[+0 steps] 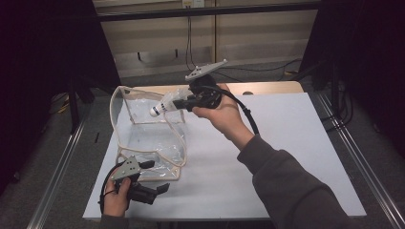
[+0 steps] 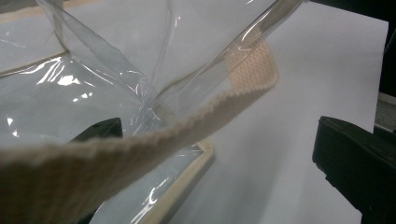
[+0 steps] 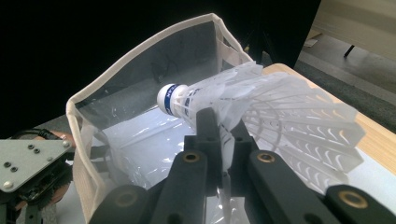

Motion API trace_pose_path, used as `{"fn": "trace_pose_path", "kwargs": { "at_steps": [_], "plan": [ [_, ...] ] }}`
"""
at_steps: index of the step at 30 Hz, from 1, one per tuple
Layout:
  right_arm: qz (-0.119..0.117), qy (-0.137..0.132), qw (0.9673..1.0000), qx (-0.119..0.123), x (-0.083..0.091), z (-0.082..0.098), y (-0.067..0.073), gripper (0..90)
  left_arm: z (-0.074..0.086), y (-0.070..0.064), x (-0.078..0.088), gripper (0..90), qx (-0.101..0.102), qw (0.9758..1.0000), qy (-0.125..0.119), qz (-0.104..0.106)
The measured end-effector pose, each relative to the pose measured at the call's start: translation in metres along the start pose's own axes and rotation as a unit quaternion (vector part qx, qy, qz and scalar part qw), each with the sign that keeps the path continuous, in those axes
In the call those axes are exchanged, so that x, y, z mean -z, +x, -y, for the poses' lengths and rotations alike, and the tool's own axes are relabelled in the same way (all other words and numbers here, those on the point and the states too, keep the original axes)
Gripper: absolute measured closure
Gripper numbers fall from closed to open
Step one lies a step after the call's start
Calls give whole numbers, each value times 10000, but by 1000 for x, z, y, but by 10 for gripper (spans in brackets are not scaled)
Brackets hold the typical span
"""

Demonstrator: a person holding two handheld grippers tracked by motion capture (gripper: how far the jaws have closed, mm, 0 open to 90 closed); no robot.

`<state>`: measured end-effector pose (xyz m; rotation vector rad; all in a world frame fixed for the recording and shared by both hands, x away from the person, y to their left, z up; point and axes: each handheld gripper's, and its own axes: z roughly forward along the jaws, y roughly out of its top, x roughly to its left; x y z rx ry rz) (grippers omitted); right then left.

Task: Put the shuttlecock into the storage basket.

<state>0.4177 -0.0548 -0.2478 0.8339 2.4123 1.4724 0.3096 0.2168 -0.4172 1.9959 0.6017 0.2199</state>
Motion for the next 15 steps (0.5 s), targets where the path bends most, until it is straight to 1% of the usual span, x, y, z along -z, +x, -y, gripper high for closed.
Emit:
{"fn": "trace_pose_path", "kwargs": {
  "at_steps": [7, 15],
  "plan": [
    [-1, 1, 10000, -31, -7, -2, 2, 878, 0, 0, 0, 25, -13, 10000, 15, 12],
    [1, 28, 10000, 18, -14, -7, 7, 879, 0, 0, 1, 25, -23, 10000, 8, 15]
  ]
}}
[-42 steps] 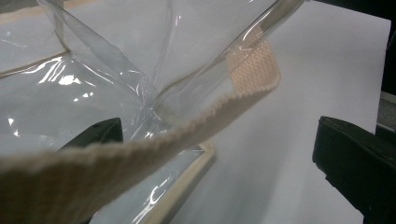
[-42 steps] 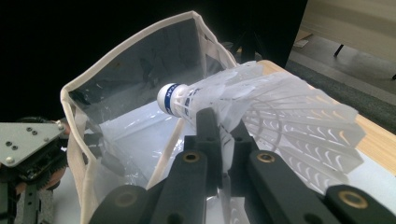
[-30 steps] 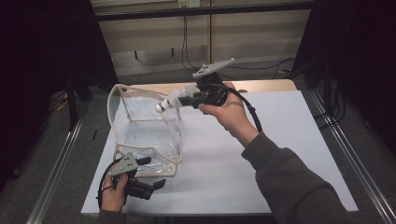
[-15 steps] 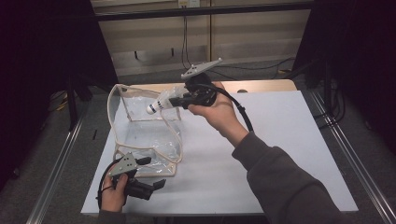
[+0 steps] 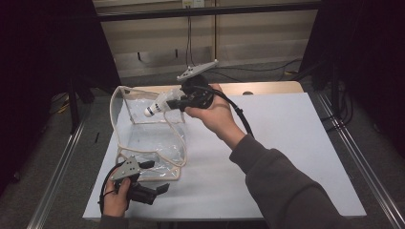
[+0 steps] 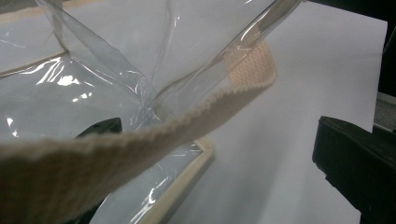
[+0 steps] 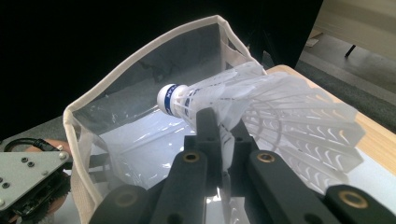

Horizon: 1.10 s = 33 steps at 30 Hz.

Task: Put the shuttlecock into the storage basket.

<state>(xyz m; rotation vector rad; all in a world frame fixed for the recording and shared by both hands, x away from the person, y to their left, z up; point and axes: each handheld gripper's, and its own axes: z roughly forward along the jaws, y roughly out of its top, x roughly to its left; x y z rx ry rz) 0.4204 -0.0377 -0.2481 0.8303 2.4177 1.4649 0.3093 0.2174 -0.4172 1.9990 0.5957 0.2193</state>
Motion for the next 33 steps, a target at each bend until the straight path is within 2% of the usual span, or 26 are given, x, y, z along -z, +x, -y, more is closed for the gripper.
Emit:
{"fn": "trace_pose_path", "kwargs": {
  "at_steps": [33],
  "plan": [
    [6, 110, 9999, 82, -31, -13, 10, 879, 1, -1, 1, 28, 27, 10000, -37, 19]
  ]
}}
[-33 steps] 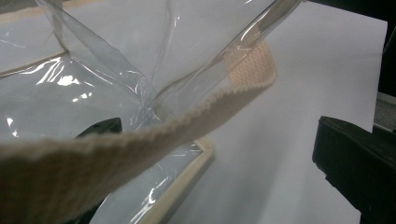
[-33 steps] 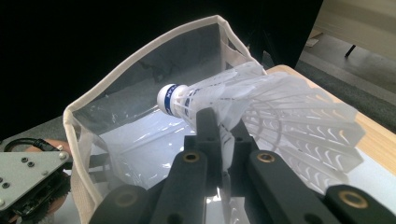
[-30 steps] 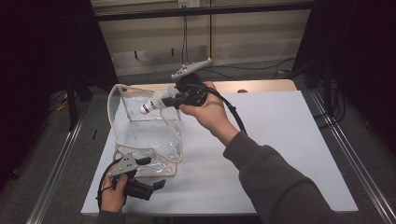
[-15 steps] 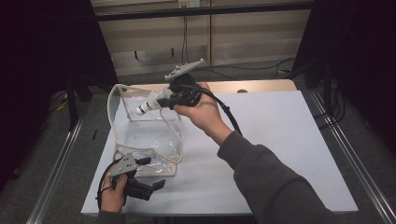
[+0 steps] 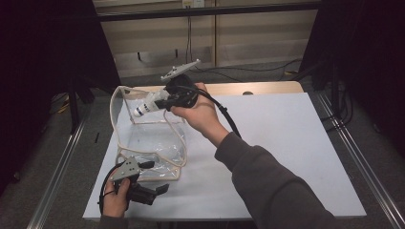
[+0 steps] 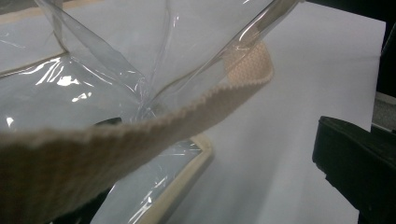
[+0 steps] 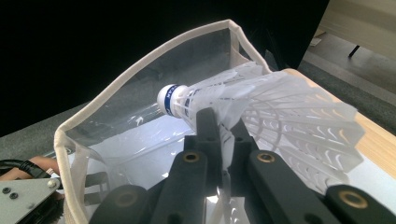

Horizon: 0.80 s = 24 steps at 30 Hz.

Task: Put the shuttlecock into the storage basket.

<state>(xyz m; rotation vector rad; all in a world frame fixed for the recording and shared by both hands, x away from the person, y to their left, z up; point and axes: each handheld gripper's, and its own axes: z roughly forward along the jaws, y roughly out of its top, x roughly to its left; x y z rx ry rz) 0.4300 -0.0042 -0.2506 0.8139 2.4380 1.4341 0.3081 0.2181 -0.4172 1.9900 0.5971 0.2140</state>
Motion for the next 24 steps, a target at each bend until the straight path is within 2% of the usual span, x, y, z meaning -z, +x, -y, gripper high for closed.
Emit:
{"fn": "trace_pose_path", "kwargs": {
  "at_steps": [14, 24],
  "plan": [
    [-36, 91, 9999, 39, -21, -3, 7, 879, 0, 0, 0, 28, 31, 10000, -29, 20],
    [-34, 160, 9999, 5, -35, -1, 7, 878, 0, 0, 0, 27, 44, 10000, -36, 20]
  ]
}}
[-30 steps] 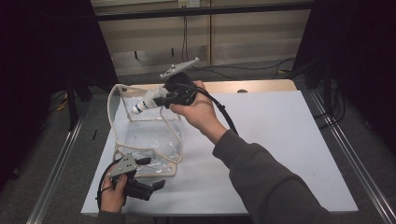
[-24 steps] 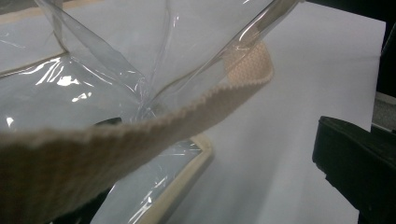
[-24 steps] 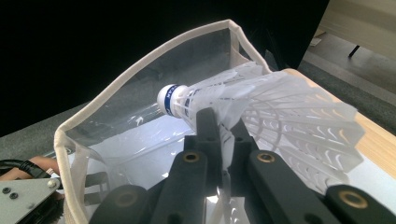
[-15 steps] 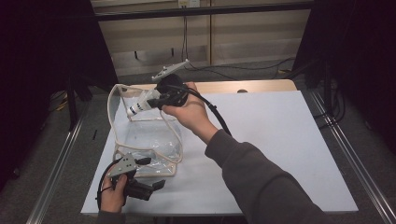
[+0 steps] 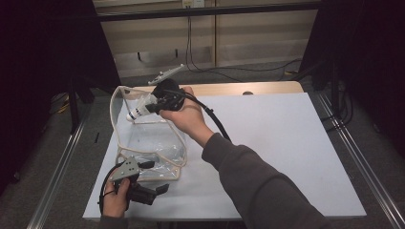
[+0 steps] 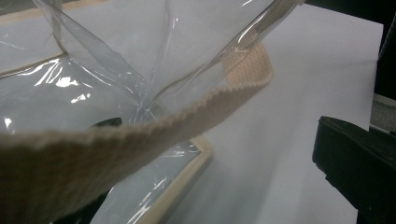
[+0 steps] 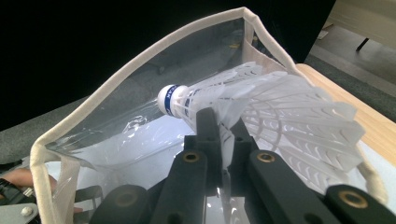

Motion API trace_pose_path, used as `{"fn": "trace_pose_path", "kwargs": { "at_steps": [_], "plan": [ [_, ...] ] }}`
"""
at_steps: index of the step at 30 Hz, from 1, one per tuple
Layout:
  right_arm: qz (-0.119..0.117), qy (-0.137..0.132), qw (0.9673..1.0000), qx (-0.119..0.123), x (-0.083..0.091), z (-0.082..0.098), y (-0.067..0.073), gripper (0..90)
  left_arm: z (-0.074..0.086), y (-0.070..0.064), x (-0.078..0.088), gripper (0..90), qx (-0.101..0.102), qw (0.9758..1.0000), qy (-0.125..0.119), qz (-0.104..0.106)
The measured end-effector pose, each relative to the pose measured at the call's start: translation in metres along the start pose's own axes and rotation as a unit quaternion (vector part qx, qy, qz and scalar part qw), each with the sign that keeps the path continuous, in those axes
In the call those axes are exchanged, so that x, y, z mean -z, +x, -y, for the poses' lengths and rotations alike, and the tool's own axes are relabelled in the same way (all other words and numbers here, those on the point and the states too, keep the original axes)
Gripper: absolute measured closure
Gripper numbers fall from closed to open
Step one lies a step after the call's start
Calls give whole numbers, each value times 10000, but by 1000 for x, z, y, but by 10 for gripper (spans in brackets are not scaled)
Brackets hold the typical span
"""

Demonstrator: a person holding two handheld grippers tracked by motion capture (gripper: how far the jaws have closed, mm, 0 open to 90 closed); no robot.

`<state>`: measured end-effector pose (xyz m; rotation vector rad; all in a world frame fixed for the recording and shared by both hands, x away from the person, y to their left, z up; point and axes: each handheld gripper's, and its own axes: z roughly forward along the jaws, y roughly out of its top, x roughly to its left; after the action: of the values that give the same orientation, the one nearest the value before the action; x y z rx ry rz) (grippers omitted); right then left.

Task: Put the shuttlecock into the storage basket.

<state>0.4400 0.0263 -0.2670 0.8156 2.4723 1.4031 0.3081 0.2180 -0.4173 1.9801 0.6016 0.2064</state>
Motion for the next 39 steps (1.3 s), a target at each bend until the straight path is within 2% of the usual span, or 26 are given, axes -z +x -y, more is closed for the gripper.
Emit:
{"fn": "trace_pose_path", "kwargs": {
  "at_steps": [27, 39],
  "plan": [
    [91, 79, 9999, 41, -24, 1, 5, 878, -1, -1, 0, 28, -31, 10000, -15, 6],
    [37, 134, 9999, 33, -35, 4, 6, 877, -1, -1, 1, 28, -36, 10000, 1, 12]
  ]
}}
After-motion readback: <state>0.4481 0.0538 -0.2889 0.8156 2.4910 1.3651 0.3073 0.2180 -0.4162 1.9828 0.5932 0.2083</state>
